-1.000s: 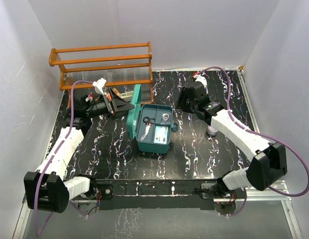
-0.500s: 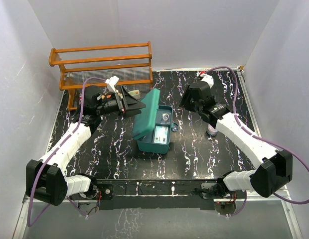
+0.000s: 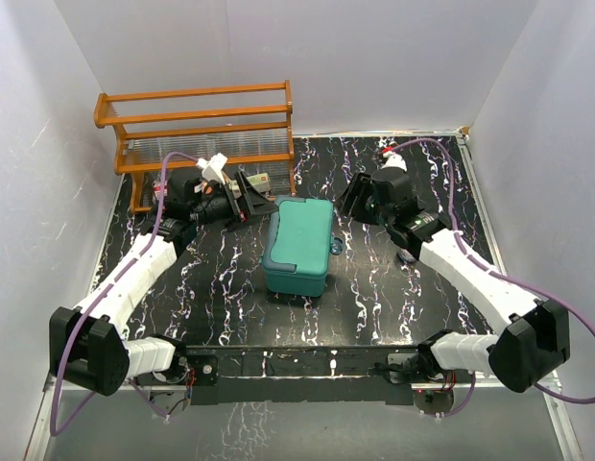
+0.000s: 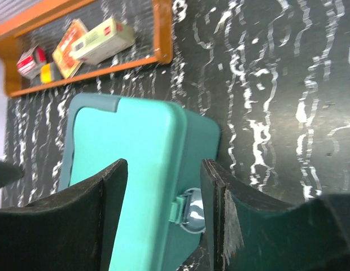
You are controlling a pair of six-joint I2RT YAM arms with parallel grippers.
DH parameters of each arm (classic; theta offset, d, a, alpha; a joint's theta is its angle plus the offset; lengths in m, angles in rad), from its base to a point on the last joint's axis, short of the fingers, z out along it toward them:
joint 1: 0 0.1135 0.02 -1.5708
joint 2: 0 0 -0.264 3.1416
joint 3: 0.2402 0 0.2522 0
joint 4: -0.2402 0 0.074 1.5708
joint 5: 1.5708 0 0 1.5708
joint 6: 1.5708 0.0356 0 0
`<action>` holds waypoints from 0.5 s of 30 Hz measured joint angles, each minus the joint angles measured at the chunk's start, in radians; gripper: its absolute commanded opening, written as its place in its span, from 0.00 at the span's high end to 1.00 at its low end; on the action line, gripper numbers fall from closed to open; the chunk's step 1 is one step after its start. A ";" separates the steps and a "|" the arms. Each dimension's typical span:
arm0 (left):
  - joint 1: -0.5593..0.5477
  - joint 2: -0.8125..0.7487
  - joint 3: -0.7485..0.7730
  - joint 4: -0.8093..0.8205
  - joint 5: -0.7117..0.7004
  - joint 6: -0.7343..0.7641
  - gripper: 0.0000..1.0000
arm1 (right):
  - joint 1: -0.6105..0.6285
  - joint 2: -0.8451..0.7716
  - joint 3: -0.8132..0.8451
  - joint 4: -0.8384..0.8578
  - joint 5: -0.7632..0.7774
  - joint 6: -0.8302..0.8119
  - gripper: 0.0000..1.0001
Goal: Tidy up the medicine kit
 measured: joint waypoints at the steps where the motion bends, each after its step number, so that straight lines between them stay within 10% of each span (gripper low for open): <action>1: 0.000 0.002 0.002 -0.027 -0.032 0.023 0.06 | -0.001 0.006 -0.007 0.011 -0.030 0.002 0.50; 15: 0.000 0.135 0.004 -0.188 -0.152 0.168 0.18 | -0.004 0.119 -0.066 0.081 -0.239 0.064 0.82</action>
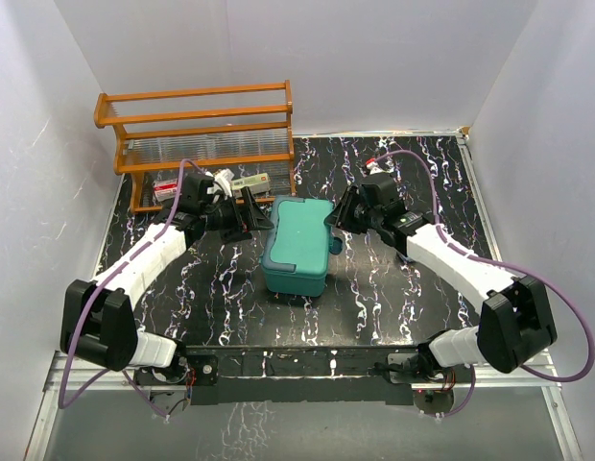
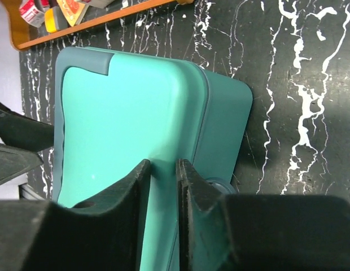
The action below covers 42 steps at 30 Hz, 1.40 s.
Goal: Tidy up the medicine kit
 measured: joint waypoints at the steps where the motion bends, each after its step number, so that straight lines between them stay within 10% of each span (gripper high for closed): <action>1: 0.000 0.000 0.000 -0.004 0.000 0.006 0.19 | 0.000 0.002 0.000 0.004 -0.010 0.000 0.84; 13: 0.065 -0.051 -0.053 -0.040 -0.040 0.059 0.28 | 0.065 0.063 -0.032 0.188 -0.081 0.090 0.87; 23: 0.113 -0.060 -0.086 -0.031 0.045 0.095 0.18 | 0.087 0.063 -0.040 0.164 -0.037 0.077 0.34; 33: 0.113 -0.035 -0.085 -0.033 0.091 0.108 0.10 | 0.086 0.002 -0.137 0.194 -0.006 0.083 0.02; 42: 0.113 -0.031 -0.085 -0.034 0.107 0.114 0.09 | 0.084 -0.006 -0.288 0.453 -0.109 0.173 0.02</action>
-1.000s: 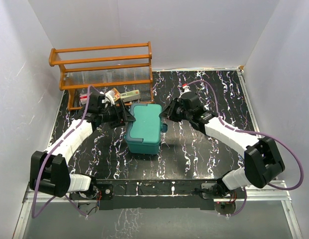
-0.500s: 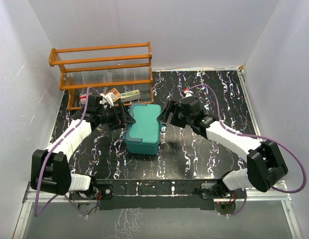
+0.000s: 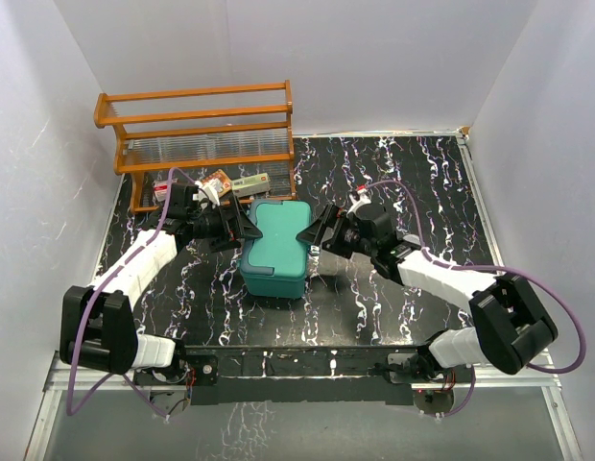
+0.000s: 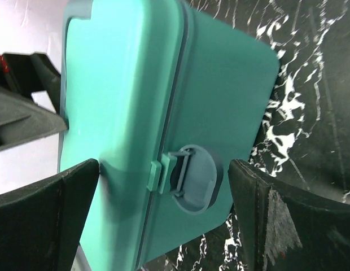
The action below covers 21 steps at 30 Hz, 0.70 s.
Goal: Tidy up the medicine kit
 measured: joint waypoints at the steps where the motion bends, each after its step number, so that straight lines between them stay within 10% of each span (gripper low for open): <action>1: 0.000 0.001 0.000 0.000 0.001 0.000 0.09 | 0.000 0.000 -0.017 0.031 -0.022 0.013 0.02; 21: 0.000 0.016 0.000 0.012 0.034 -0.008 0.10 | 0.001 0.010 -0.119 0.221 -0.058 0.122 0.21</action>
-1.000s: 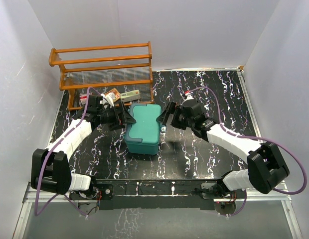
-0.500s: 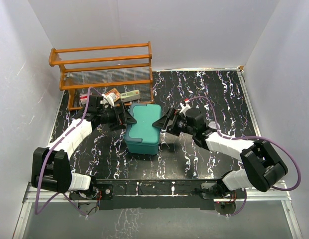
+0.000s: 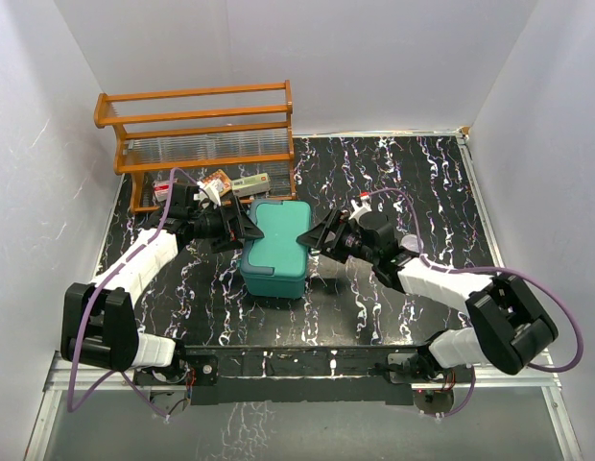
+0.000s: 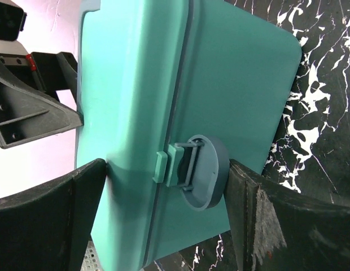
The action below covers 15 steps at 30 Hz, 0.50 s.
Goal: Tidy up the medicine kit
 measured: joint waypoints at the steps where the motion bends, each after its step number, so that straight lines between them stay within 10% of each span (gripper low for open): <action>1: 0.000 0.000 0.000 0.000 0.000 0.000 0.10 | 0.001 -0.009 0.005 -0.017 0.008 -0.005 0.22; 15: 0.000 0.000 0.000 0.000 0.000 0.000 0.10 | 0.011 -0.054 0.070 -0.162 0.056 -0.045 0.44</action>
